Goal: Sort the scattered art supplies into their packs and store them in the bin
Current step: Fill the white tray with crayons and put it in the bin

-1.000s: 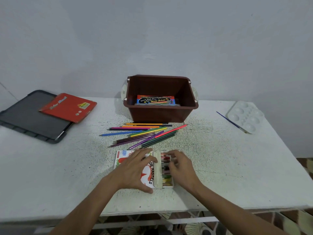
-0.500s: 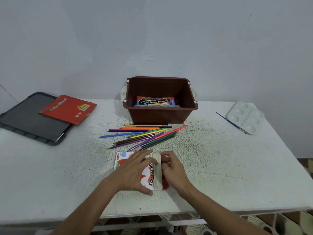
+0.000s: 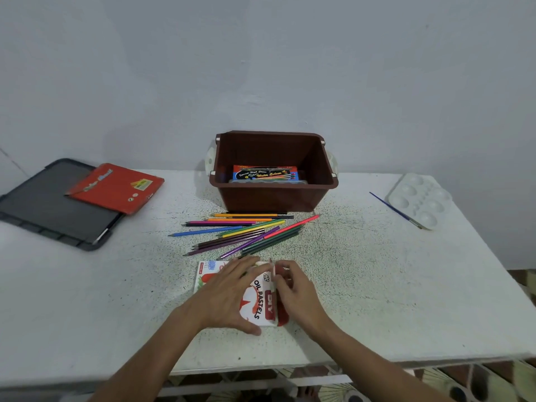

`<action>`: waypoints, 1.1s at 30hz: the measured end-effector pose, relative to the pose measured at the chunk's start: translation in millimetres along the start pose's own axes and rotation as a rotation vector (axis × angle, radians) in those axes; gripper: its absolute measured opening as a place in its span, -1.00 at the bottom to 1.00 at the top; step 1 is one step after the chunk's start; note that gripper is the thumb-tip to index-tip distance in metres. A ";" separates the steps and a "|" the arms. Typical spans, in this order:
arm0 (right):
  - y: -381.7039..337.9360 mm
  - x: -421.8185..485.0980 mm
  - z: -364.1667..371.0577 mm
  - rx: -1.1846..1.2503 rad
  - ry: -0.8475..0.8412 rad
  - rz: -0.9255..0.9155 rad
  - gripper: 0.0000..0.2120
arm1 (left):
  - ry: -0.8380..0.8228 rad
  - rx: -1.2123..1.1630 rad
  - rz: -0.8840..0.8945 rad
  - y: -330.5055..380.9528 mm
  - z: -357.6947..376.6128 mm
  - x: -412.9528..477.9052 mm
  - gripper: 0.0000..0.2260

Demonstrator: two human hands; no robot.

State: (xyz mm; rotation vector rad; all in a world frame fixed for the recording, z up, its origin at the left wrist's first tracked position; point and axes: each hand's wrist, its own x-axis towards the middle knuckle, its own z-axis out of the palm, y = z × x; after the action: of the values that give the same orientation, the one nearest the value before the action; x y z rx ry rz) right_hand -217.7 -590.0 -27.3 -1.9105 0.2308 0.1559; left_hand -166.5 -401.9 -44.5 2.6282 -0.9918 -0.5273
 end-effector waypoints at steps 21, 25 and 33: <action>17.8 -20.6 7.8 -0.179 0.155 -0.086 -0.82 | 0.089 -0.016 -0.032 1.5 0.0 3.2 0.05; 12.8 -19.1 7.5 -0.169 0.129 -0.065 -0.89 | 0.083 -0.023 -0.035 0.5 2.9 5.4 0.03; 4.7 -13.6 7.8 -0.238 0.125 -0.056 -0.90 | 0.086 0.002 -0.028 -0.6 10.1 7.3 0.03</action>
State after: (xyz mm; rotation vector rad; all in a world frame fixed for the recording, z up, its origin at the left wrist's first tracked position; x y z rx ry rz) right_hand -232.1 -583.1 -31.3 -2.1639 0.2513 0.0262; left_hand -165.4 -407.8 -55.5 2.6461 -0.9316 -0.4152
